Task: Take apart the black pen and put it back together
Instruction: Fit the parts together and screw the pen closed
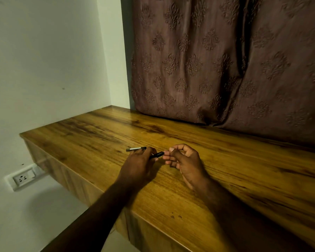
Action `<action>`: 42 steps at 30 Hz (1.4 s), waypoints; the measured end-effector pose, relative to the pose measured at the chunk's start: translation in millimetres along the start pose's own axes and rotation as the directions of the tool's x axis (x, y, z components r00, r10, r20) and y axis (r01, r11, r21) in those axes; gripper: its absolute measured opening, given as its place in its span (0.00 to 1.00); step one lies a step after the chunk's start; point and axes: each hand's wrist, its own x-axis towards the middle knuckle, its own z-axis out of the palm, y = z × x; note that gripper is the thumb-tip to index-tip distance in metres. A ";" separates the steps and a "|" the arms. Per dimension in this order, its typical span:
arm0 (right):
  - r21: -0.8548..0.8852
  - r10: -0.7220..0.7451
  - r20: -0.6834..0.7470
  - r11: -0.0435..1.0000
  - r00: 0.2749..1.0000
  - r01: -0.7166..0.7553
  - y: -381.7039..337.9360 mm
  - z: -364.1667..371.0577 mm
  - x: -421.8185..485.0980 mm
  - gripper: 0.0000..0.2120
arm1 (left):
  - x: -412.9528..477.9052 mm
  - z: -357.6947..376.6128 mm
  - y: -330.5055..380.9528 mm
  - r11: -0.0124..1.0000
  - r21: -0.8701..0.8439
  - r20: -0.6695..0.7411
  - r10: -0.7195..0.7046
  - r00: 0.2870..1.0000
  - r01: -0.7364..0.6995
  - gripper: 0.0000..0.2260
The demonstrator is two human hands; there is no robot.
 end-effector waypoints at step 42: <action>-0.957 -0.134 0.099 0.259 0.986 0.132 7.9 -50.4 33.5 0.09 | 0.1 3.3 -5.2 0.994 -0.104 -0.005 -0.030 1.000 0.029 0.16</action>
